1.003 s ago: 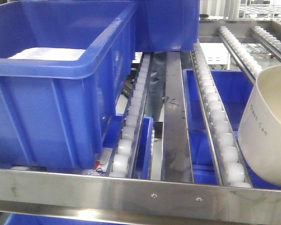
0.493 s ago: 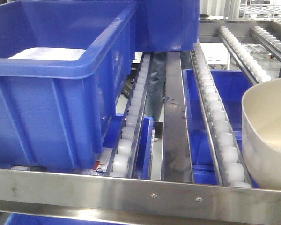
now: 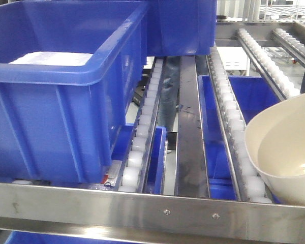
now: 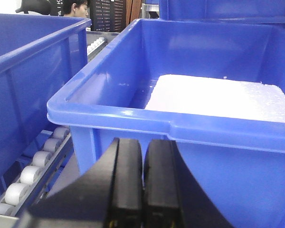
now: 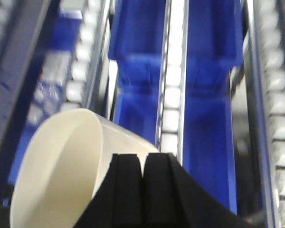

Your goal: Move white bin to right shelf second layer

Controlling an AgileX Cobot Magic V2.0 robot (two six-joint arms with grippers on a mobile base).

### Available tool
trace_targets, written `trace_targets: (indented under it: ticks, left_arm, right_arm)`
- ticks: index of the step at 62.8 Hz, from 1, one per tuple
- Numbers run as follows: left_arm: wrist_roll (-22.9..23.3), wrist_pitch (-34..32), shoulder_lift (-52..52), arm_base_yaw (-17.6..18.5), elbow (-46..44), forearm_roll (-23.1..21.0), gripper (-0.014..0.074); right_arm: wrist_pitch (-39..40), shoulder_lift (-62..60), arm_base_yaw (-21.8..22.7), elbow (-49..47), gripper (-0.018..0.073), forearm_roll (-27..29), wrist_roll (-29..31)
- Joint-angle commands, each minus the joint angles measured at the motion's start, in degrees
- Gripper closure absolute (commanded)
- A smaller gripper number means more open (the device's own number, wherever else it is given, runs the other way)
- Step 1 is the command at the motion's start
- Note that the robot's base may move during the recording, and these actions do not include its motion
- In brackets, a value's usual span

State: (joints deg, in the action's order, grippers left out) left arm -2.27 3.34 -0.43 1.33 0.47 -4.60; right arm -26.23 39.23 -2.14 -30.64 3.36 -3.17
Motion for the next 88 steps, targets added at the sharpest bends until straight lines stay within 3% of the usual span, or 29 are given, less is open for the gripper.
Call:
trace_targets:
  ticks: [1,15,25,33,40,51,57,67,71,88]
  left_arm:
    - [0.3,-4.6,-0.9,0.4,1.6,-0.3,0.0512]
    - [0.3,-4.6,-0.9,0.4,1.6,-0.3,0.0512]
    - [0.3,-4.6,-0.9,0.4,1.6,-0.3,0.0512]
    - [0.3,-4.6,-0.9,0.4,1.6,-0.3,0.0512]
    - [0.3,-4.6,-0.9,0.4,1.6,-0.3,0.0512]
    - [0.3,-4.6,-0.9,0.4,1.6,-0.3,0.0512]
    - [0.3,-4.6,-0.9,0.4,1.6,-0.3,0.0512]
    - [0.3,-4.6,-0.9,0.4,1.6,-0.3,0.0512]
    - [0.3,-4.6,-0.9,0.4,1.6,-0.3,0.0512]
    - [0.3,-4.6,-0.9,0.4,1.6,-0.3,0.0512]
  right_arm:
    - [5.2,-5.7,0.2,0.8,0.0504,0.0,0.2]
    - [3.6,-18.8,0.2,7.3,0.0504,-0.6,0.2]
    - [-2.2,-20.9,0.2,8.3,0.0503,-0.6,0.2]
    - [-1.7,-20.9,0.2,8.3,0.0503,-0.6,0.2]
    - [2.7,-21.3,-0.1,9.3,0.0503,-0.6,1.4]
    - [21.0,-27.0,-0.5,19.8,0.0503,-0.6,5.1]
    - [26.9,-31.6,-0.5,25.8,0.0503,-0.6,5.1]
    - [27.5,-38.6,-0.5,32.4,0.0503,-0.6,5.1]
    - [24.8,-41.2,-0.5,32.4,0.0503,-0.8,5.1]
    - [25.9,-40.9,-0.5,32.4,0.0503,-1.3,5.1]
